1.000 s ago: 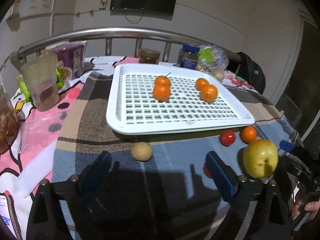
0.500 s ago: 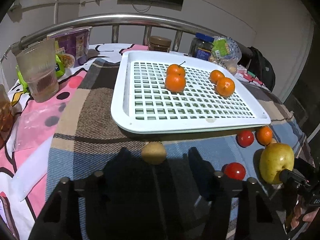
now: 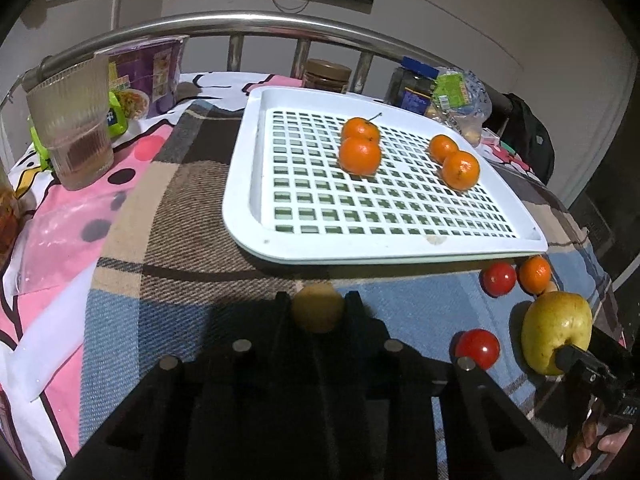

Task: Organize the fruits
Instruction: 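Grasp the small tan round fruit with the left tool while the right tool grasps the yellow pear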

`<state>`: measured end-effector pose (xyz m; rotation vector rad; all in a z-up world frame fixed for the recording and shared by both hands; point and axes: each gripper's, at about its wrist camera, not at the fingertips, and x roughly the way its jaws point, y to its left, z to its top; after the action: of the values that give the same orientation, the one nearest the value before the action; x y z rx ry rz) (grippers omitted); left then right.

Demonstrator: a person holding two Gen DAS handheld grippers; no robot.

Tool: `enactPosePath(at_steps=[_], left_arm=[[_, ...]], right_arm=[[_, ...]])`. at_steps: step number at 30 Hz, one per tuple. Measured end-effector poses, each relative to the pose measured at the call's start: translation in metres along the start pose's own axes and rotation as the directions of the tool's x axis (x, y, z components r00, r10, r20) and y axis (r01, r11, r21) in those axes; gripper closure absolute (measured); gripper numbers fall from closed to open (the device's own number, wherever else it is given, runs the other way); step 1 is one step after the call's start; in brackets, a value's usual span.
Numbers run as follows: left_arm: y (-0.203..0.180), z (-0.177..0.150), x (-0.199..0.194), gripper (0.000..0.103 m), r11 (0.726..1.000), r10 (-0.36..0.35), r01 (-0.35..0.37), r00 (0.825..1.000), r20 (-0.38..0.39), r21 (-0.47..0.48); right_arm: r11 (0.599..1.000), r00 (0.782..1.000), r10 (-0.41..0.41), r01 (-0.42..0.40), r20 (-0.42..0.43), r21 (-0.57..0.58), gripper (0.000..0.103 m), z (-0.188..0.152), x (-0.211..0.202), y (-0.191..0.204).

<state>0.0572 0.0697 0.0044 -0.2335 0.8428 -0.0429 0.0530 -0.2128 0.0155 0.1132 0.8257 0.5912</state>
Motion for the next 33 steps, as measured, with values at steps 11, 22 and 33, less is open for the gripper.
enactPosePath(at_steps=[11, 22, 33], left_arm=[[-0.020, -0.007, -0.030, 0.073, 0.998, -0.049, 0.047, 0.997, 0.054, 0.039], [-0.028, -0.009, -0.056, 0.073, 0.996, -0.081, 0.076, 0.992, 0.100, 0.052], [-0.033, -0.012, -0.060, 0.073, 0.994, -0.107, 0.102, 0.988, 0.108, 0.051]], right_arm=[[1.000, 0.998, 0.011, -0.011, 0.068, 0.008, 0.034, -0.002, -0.015, -0.002], [1.000, 0.995, 0.021, -0.022, 0.095, 0.011, 0.037, -0.004, -0.028, 0.001], [0.994, 0.998, -0.030, 0.037, 0.062, -0.107, 0.068, 0.004, -0.029, 0.025]])
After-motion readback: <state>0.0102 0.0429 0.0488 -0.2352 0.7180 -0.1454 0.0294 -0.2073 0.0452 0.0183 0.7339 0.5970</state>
